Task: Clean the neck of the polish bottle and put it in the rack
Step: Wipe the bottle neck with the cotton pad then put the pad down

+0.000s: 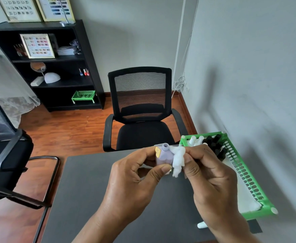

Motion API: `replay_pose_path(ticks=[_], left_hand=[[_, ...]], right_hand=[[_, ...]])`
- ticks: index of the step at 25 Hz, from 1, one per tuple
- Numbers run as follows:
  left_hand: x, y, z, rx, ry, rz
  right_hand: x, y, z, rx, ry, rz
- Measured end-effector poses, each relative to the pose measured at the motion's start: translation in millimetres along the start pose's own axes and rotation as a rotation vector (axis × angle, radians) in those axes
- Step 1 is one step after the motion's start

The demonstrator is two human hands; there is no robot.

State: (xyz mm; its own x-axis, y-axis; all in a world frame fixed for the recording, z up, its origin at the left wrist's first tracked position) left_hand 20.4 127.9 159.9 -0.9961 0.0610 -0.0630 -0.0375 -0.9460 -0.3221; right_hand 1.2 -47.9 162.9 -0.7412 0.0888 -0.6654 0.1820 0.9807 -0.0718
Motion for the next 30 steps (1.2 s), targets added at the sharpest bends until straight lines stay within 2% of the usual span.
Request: replay_pose_path(ticks=[4, 7, 13, 16, 21, 27, 30], left_hand=[[7, 0, 4, -0.002, -0.012, 0.013], [14, 0, 13, -0.108, 0.066, 0.101], [22, -5, 22, -0.190, 0.178, 0.172], [26, -4, 20, -0.164, 0.198, 0.185], [27, -2, 16, -0.022, 0.167, 0.119], [28, 3, 16, 0.031, 0.108, 0.072], [25, 2, 13, 0.021, 0.096, 0.097]], right_hand=[[4, 4, -10, 0.147, -0.060, -0.061], [6, 5, -14, 0.191, -0.015, -0.038], [-1, 4, -3, -0.135, 0.235, -0.051], [-2, 2, -3, -0.174, 0.237, -0.069], [-10, -1, 0, -0.188, 0.125, -0.115], [2, 1, 18, -0.433, 0.401, -0.070], [5, -2, 9, -0.328, 0.331, -0.082]])
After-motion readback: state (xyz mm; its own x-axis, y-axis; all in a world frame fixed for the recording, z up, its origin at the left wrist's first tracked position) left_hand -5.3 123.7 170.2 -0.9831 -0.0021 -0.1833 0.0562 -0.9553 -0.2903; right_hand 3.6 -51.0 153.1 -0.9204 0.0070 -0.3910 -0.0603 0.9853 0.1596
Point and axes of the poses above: each hand's wrist, its own x-axis away from the middle knuckle, its own y-axis out of the palm, z = x × y, the point moved 6 cm from there along -x, towards the middle knuckle, and after that the axes turned 15 degrees about -y, right-handed, at the moved point
